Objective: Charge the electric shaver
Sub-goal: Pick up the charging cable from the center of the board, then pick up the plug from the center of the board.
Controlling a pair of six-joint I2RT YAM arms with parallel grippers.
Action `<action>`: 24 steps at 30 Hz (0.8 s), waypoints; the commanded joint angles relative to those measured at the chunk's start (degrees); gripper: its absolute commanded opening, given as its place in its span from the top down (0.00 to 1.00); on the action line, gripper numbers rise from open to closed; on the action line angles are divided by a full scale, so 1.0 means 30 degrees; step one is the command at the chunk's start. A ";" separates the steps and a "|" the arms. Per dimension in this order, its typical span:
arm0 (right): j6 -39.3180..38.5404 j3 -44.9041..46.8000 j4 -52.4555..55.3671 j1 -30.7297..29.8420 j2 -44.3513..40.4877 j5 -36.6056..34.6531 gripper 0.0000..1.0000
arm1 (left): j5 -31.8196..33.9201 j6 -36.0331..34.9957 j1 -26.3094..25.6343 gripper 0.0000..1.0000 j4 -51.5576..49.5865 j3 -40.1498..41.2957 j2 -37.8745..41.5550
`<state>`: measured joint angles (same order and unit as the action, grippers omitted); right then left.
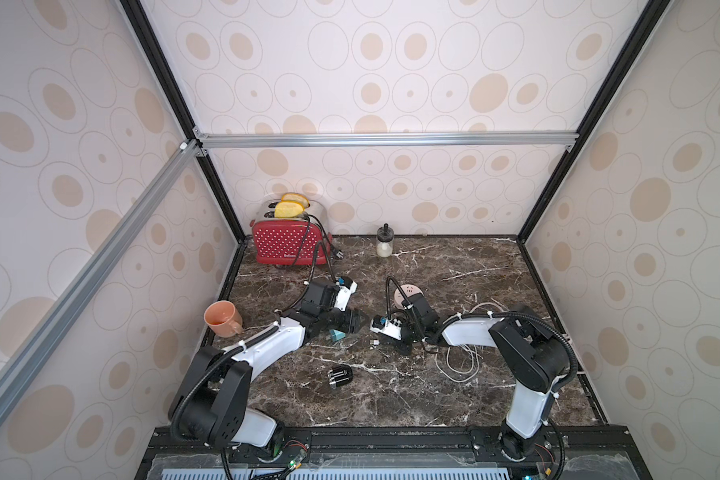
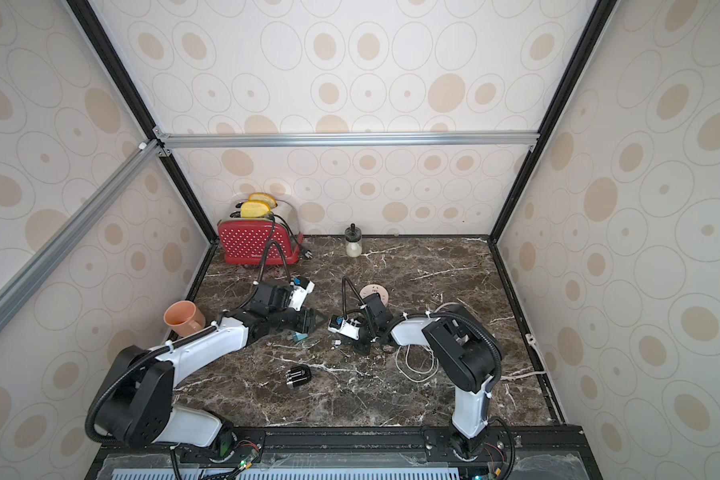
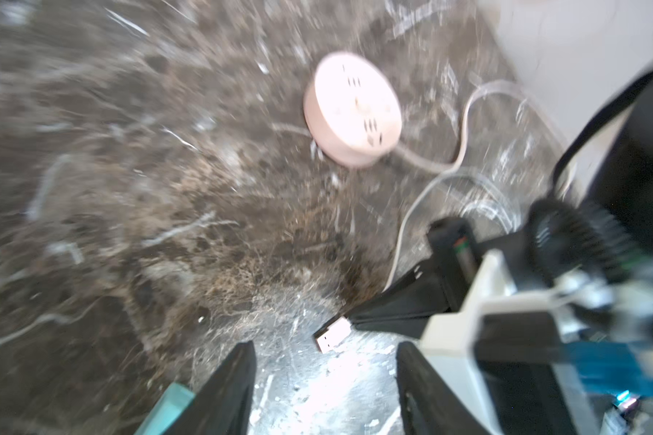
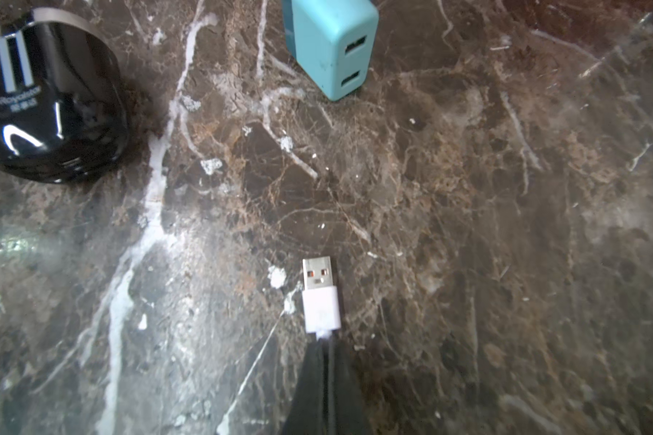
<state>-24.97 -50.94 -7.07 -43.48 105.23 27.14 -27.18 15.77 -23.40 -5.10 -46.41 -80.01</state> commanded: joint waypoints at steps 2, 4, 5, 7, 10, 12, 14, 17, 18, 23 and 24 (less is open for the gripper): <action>0.0167 0.0568 -0.0016 0.0189 -0.0894 -0.0022 1.00 | 0.1895 -0.2441 0.0813 0.20 -0.3875 -0.0947 0.2291; 0.0317 0.0764 -0.0237 0.0258 -0.1224 0.0004 1.00 | 0.2215 -0.3491 0.1343 0.17 -0.5190 -0.1121 0.3063; 0.0379 0.0842 -0.0299 0.0317 -0.1379 0.0029 1.00 | 0.2266 -0.4064 0.1671 0.17 -0.5981 -0.1220 0.3341; 0.0472 0.0923 -0.0338 0.0430 -0.1676 0.0123 1.00 | 0.2314 -0.5139 0.2165 0.16 -0.7401 -0.1428 0.3658; 0.0589 0.1011 -0.0310 0.0544 -0.2179 0.0181 1.00 | 0.2939 -0.7468 0.2295 0.15 -0.9533 -0.1739 0.3739; 0.0560 0.1064 -0.0210 0.0570 -0.2444 0.0180 1.00 | 0.3129 -0.8925 0.2306 0.15 -1.0246 -0.1756 0.3759; 0.0513 0.1071 -0.0048 0.0630 -0.2668 0.0238 1.00 | 0.3335 -1.0404 0.2302 0.15 -1.1175 -0.1672 0.3752; 0.0409 0.1035 0.0213 0.0760 -0.2929 0.0283 1.00 | 0.3444 -1.2349 0.2309 0.16 -1.1435 -0.1537 0.3758; 0.0442 0.1031 0.0260 0.0802 -0.3031 0.0272 1.00 | 0.3226 -1.3011 0.2302 0.16 -1.1481 -0.1472 0.3754; 0.0619 0.1128 0.0174 0.1018 -0.3376 0.0425 1.00 | 0.2818 -1.5033 0.2318 0.17 -1.0775 -0.0781 0.3382; 0.0619 0.1144 0.0190 0.1043 -0.3421 0.0418 1.00 | 0.2725 -1.5147 0.2310 0.17 -1.0591 -0.0706 0.3130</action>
<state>-22.92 -48.45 -7.22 -40.80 96.44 27.14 -18.13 -22.94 -16.60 -36.10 -49.12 -69.41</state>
